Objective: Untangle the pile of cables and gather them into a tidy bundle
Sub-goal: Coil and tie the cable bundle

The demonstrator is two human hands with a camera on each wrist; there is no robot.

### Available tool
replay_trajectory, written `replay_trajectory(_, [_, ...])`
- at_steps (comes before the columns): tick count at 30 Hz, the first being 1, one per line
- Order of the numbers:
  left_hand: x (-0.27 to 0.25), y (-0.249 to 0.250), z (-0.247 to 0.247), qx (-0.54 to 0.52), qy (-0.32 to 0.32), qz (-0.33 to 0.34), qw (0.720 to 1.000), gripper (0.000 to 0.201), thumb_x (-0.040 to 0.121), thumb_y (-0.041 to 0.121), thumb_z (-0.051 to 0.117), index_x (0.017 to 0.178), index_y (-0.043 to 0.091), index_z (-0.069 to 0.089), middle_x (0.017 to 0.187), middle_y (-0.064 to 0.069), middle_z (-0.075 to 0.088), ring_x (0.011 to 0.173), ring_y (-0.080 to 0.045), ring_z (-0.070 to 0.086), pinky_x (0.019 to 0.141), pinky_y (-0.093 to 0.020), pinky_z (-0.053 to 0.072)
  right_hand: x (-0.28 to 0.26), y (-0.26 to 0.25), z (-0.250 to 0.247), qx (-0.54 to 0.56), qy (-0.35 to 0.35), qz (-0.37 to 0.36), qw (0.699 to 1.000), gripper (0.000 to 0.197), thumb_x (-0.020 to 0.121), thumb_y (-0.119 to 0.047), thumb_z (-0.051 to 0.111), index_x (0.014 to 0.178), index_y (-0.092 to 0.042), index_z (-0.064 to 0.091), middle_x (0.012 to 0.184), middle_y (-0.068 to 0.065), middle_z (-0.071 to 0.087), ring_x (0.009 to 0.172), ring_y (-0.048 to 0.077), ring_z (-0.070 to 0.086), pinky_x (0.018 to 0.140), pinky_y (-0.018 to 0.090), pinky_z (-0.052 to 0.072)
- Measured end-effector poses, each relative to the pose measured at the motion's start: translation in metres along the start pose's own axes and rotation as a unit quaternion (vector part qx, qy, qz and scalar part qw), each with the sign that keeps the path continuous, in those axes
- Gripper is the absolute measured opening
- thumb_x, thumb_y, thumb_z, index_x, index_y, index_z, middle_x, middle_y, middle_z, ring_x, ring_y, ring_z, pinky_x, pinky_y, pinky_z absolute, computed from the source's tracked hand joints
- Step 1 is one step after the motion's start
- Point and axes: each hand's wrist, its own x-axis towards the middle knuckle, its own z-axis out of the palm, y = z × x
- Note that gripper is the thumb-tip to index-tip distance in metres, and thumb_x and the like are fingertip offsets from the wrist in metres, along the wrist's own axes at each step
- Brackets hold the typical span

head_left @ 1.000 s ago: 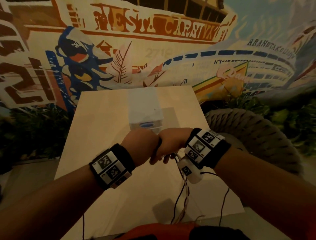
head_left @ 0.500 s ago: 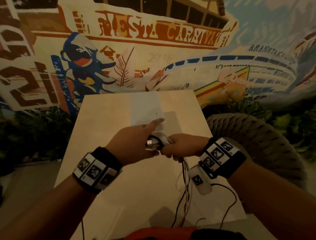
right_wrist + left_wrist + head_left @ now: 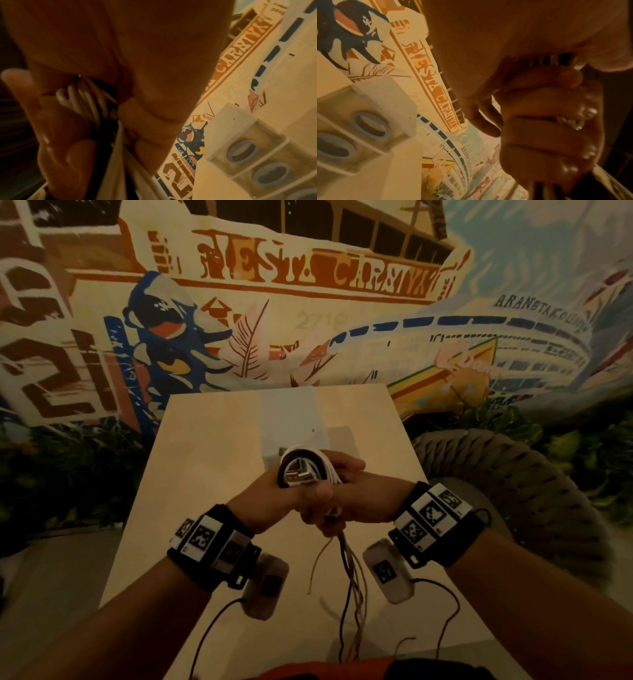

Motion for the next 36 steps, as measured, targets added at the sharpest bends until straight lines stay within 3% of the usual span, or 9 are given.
replay_trajectory(5, [0.0,0.005,0.004,0.032,0.049,0.052,0.997,0.007,0.091,0.018,0.064,0.09,0.015,0.07,0.123,-0.011,0.07,0.127,-0.026,0.06,0.08,-0.044,0.06,-0.002,-0.001,0.002,0.032,0.009,-0.056,0.998,0.019,0.091,-0.007,0.058,0.101,-0.02,0.068,0.082,0.005,0.066,0.07,0.021,0.06,0.063,0.028,0.054])
replay_trajectory(8, [0.0,0.008,0.002,0.04,0.087,0.071,0.993,0.012,0.094,0.008,0.065,0.092,-0.003,0.067,0.11,-0.025,0.071,0.116,-0.026,0.067,0.085,-0.036,0.059,-0.005,0.003,0.0,-0.074,-0.028,-0.031,0.996,0.014,0.094,-0.008,0.063,0.105,-0.016,0.067,0.081,0.0,0.07,0.074,0.022,0.066,0.078,0.044,0.059])
replay_trajectory(10, [0.001,0.012,-0.003,0.012,0.13,0.087,0.988,0.007,0.094,0.011,0.064,0.089,0.009,0.069,0.093,-0.017,0.073,0.1,-0.034,0.07,0.091,-0.048,0.057,-0.005,0.015,0.001,-0.127,-0.037,-0.006,0.991,0.008,0.1,-0.018,0.061,0.095,-0.019,0.067,0.074,-0.008,0.066,0.067,0.014,0.063,0.09,0.057,0.056])
replay_trajectory(15, [-0.003,0.009,-0.02,0.009,0.2,0.067,0.978,0.017,0.093,0.026,0.062,0.079,0.018,0.067,0.078,-0.013,0.066,0.081,-0.039,0.062,0.088,-0.064,0.052,-0.009,0.032,-0.001,-0.106,0.051,0.046,0.992,0.037,0.104,-0.044,0.046,0.085,-0.014,0.055,0.059,-0.011,0.038,0.052,0.011,0.037,0.062,0.03,0.047])
replay_trajectory(20, [-0.003,-0.003,-0.027,0.167,0.23,0.025,0.958,0.029,0.094,0.028,0.072,0.067,0.018,0.067,0.067,-0.002,0.069,0.073,-0.026,0.068,0.078,-0.043,0.056,-0.01,0.036,-0.016,-0.147,0.086,0.068,0.983,0.033,0.106,-0.04,0.044,0.096,-0.013,0.059,0.061,-0.012,0.04,0.056,0.012,0.035,0.057,0.027,0.04])
replay_trajectory(23, [-0.005,-0.004,-0.029,0.315,0.207,-0.022,0.926,0.017,0.089,0.031,0.076,0.075,0.027,0.068,0.061,0.015,0.066,0.064,0.001,0.064,0.06,-0.012,0.044,-0.009,0.031,-0.017,-0.122,0.101,0.093,0.983,0.034,0.108,-0.036,0.042,0.099,-0.01,0.062,0.063,-0.005,0.036,0.053,0.013,0.03,0.055,0.028,0.032])
replay_trajectory(27, [-0.004,0.001,-0.031,0.456,0.107,-0.04,0.883,0.011,0.088,0.03,0.077,0.081,0.024,0.072,0.058,0.018,0.051,0.062,0.008,0.055,0.058,-0.007,0.038,-0.006,0.025,-0.02,-0.03,0.12,0.133,0.983,0.039,0.103,-0.03,0.039,0.1,-0.004,0.068,0.065,0.002,0.041,0.048,0.013,0.028,0.049,0.025,0.028])
replay_trajectory(32, [0.002,0.0,-0.025,0.591,0.025,-0.027,0.806,0.021,0.089,0.038,0.073,0.102,0.022,0.076,0.088,0.003,0.074,0.077,-0.019,0.066,0.061,-0.014,0.037,0.004,0.021,-0.027,0.04,0.118,0.155,0.98,0.07,0.103,-0.051,0.026,0.089,-0.004,0.076,0.069,0.011,0.063,0.047,0.016,0.038,0.045,0.024,0.029])
replay_trajectory(36, [0.004,-0.001,-0.023,0.652,-0.017,-0.042,0.757,0.027,0.093,0.047,0.064,0.109,0.026,0.073,0.102,0.001,0.076,0.095,-0.022,0.069,0.074,-0.024,0.043,0.007,0.015,-0.034,0.024,0.117,0.183,0.976,0.101,0.086,-0.086,0.03,0.1,0.003,0.076,0.086,0.018,0.07,0.05,0.017,0.046,0.047,0.025,0.036])
